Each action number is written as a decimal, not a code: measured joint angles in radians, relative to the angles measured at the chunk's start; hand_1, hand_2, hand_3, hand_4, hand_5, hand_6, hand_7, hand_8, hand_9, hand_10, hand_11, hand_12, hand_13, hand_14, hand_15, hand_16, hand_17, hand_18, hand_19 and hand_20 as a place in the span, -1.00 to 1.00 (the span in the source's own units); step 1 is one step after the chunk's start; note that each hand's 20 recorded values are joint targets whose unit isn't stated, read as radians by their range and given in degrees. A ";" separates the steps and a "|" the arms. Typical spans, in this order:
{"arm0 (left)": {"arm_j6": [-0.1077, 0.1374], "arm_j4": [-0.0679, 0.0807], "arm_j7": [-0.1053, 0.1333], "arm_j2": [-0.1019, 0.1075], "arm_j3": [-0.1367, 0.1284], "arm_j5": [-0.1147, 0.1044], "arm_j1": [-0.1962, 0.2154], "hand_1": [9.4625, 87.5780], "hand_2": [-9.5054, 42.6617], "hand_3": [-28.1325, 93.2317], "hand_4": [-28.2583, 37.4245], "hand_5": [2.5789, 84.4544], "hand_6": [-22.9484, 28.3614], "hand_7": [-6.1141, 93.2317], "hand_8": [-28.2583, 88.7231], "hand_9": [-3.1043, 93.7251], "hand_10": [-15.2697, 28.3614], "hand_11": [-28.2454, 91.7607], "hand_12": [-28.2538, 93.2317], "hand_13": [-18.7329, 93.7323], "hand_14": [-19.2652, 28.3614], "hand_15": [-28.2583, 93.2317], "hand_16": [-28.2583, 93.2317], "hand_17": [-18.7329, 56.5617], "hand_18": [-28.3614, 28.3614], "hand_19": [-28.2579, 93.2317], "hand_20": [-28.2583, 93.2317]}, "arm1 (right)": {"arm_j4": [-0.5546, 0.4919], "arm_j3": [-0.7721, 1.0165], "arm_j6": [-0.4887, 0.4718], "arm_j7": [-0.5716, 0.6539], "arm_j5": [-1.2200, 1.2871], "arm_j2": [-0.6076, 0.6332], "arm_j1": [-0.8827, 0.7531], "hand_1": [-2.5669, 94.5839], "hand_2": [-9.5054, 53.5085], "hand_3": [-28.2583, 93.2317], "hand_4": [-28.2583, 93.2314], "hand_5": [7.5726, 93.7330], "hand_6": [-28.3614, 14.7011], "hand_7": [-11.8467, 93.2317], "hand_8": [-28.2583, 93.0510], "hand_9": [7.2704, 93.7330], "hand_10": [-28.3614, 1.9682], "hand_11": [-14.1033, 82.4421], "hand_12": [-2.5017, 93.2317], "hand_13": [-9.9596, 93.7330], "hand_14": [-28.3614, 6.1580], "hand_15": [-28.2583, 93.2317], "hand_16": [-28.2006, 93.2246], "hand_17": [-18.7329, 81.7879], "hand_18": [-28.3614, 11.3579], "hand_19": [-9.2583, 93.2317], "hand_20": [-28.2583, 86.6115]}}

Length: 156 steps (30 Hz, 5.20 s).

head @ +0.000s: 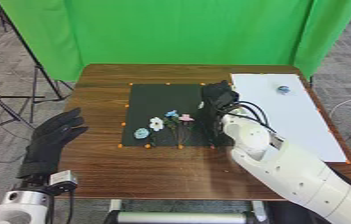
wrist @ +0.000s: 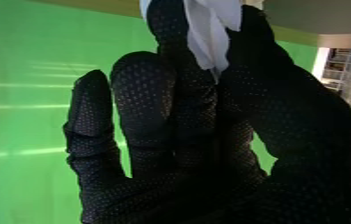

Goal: Arrange flowers

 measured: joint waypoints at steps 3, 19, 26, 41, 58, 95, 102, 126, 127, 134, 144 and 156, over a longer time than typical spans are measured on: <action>0.000 0.000 0.000 0.000 0.003 0.000 -0.001 -0.53 -0.57 0.83 -0.78 -0.18 0.18 -0.44 -0.74 -0.27 0.54 0.05 -0.37 -0.26 0.83 0.49 -0.75 -0.82 0.72 0.35 -0.38 | -0.004 0.014 -0.013 -0.003 0.002 0.000 -0.009 0.01 -1.00 0.76 -1.00 0.56 0.41 -0.32 -0.59 0.79 0.43 -0.31 -0.30 0.42 0.37 0.55 -0.07 -0.17 -0.55 0.76 0.02; -0.001 0.000 -0.008 -0.013 0.006 0.001 -0.006 -0.53 -0.57 0.83 -0.78 -0.17 0.20 -0.44 -0.74 -0.26 0.54 0.06 -0.38 -0.26 0.83 0.49 -0.75 -0.82 0.71 0.34 -0.37 | -0.032 0.055 -0.114 -0.030 0.018 -0.022 -0.035 -0.28 -0.99 0.95 -1.00 0.28 0.35 -0.31 -0.81 0.39 0.16 -0.06 -0.60 0.13 -0.03 0.65 -0.29 -0.42 -0.68 0.60 0.04; 0.000 0.000 -0.007 -0.016 0.003 -0.001 0.005 -0.53 -0.57 0.83 -0.79 -0.16 0.20 -0.45 -0.74 -0.26 0.54 0.06 -0.38 -0.26 0.83 0.49 -0.75 -0.82 0.71 0.35 -0.37 | -0.032 0.027 -0.031 -0.052 -0.005 0.001 -0.033 -0.42 -0.89 0.97 -1.00 0.26 0.30 -0.32 -0.81 0.32 -0.01 -0.06 -0.60 0.01 -0.25 0.69 -0.29 -0.51 -0.75 0.55 0.06; 0.025 0.000 0.039 0.016 0.012 -0.033 0.034 -0.54 -0.57 0.83 -0.79 -0.16 0.21 -0.45 -0.74 -0.26 0.54 0.06 -0.38 -0.26 0.82 0.49 -0.75 -0.82 0.71 0.34 -0.37 | -0.067 -0.044 0.072 -0.052 -0.014 0.063 -0.001 -0.55 -0.74 0.98 -0.96 0.31 0.24 -0.33 -0.80 0.32 -0.16 -0.03 -0.59 -0.02 -0.43 0.73 -0.31 -0.55 -0.84 0.53 0.10; 0.036 -0.001 0.053 0.030 0.026 -0.038 0.035 -0.54 -0.57 0.83 -0.79 -0.16 0.21 -0.45 -0.74 -0.26 0.54 0.06 -0.38 -0.26 0.83 0.49 -0.75 -0.81 0.71 0.35 -0.36 | -0.060 0.159 -0.220 -0.157 0.220 0.140 0.026 -0.70 -0.49 0.96 -0.96 -0.04 0.20 -0.38 -0.78 0.00 -0.12 -0.26 -0.62 -0.13 -0.48 0.69 -0.34 -0.41 -0.66 0.66 0.21; -0.069 0.024 0.077 0.052 0.004 -0.141 -0.039 -0.54 -0.57 0.83 -0.78 -0.15 0.22 -0.46 -0.73 -0.25 0.55 0.06 -0.38 -0.26 0.83 0.50 -0.75 -0.80 0.73 0.37 -0.35 | 0.290 0.377 -0.439 0.128 0.384 0.117 0.128 -0.72 -0.47 0.97 -0.97 -0.41 0.13 -0.46 -0.75 -0.41 0.10 -0.51 -0.63 -0.39 -0.63 0.53 -0.36 -0.52 -0.60 0.57 0.28; -0.115 0.032 0.063 0.064 -0.025 -0.144 -0.045 -0.54 -0.57 0.83 -0.78 -0.16 0.22 -0.46 -0.73 -0.25 0.55 0.06 -0.38 -0.26 0.84 0.50 -0.76 -0.80 0.73 0.37 -0.35 | 0.298 0.357 -0.428 0.128 0.387 0.126 0.172 -0.71 -0.48 0.97 -0.97 -0.42 0.16 -0.44 -0.75 -0.41 0.11 -0.50 -0.63 -0.39 -0.62 0.53 -0.36 -0.52 -0.60 0.57 0.28; -0.173 0.039 0.035 0.041 -0.051 -0.139 -0.055 -0.54 -0.58 0.83 -0.77 -0.15 0.23 -0.47 -0.72 -0.25 0.55 0.06 -0.38 -0.26 0.85 0.50 -0.76 -0.80 0.74 0.37 -0.35 | 0.279 0.418 -0.504 0.150 0.379 0.116 0.110 -0.72 -0.47 0.96 -0.98 -0.44 0.17 -0.45 -0.76 -0.39 0.12 -0.50 -0.63 -0.39 -0.63 0.58 -0.36 -0.52 -0.60 0.57 0.28; -0.173 0.039 0.038 0.041 -0.051 -0.139 -0.055 -0.54 -0.58 0.83 -0.77 -0.15 0.23 -0.47 -0.72 -0.25 0.55 0.06 -0.38 -0.26 0.85 0.50 -0.76 -0.80 0.74 0.37 -0.35 | 0.281 0.418 -0.509 0.153 0.380 0.114 0.111 -0.72 -0.47 0.96 -0.98 -0.45 0.17 -0.45 -0.76 -0.40 0.12 -0.50 -0.64 -0.39 -0.63 0.58 -0.36 -0.52 -0.60 0.57 0.29; -0.172 0.038 0.059 0.041 -0.049 -0.144 -0.054 -0.54 -0.58 0.83 -0.78 -0.15 0.23 -0.47 -0.72 -0.25 0.55 0.06 -0.38 -0.26 0.85 0.50 -0.76 -0.80 0.74 0.37 -0.35 | 0.291 0.438 -0.550 0.167 0.385 0.100 0.109 -0.72 -0.47 0.96 -0.98 -0.46 0.17 -0.47 -0.75 -0.41 0.14 -0.51 -0.64 -0.38 -0.64 0.60 -0.37 -0.52 -0.60 0.57 0.29; -0.166 0.038 0.085 0.050 -0.034 -0.162 -0.053 -0.54 -0.58 0.83 -0.78 -0.15 0.23 -0.46 -0.73 -0.25 0.55 0.06 -0.38 -0.26 0.85 0.50 -0.76 -0.80 0.74 0.37 -0.35 | 0.293 0.455 -0.567 0.179 0.387 0.084 0.090 -0.72 -0.45 0.96 -0.98 -0.51 0.21 -0.45 -0.75 -0.44 0.10 -0.52 -0.63 -0.38 -0.65 0.63 -0.37 -0.53 -0.60 0.58 0.30; -0.165 0.039 0.083 0.049 -0.031 -0.166 -0.052 -0.54 -0.58 0.82 -0.77 -0.14 0.24 -0.47 -0.73 -0.25 0.56 0.07 -0.38 -0.26 0.85 0.50 -0.76 -0.80 0.74 0.37 -0.35 | 0.277 0.436 -0.566 0.162 0.346 0.065 0.067 -0.64 -0.53 0.96 -0.98 -0.42 0.29 -0.38 -0.78 -0.35 0.11 -0.47 -0.63 -0.30 -0.56 0.64 -0.38 -0.50 -0.62 0.58 0.30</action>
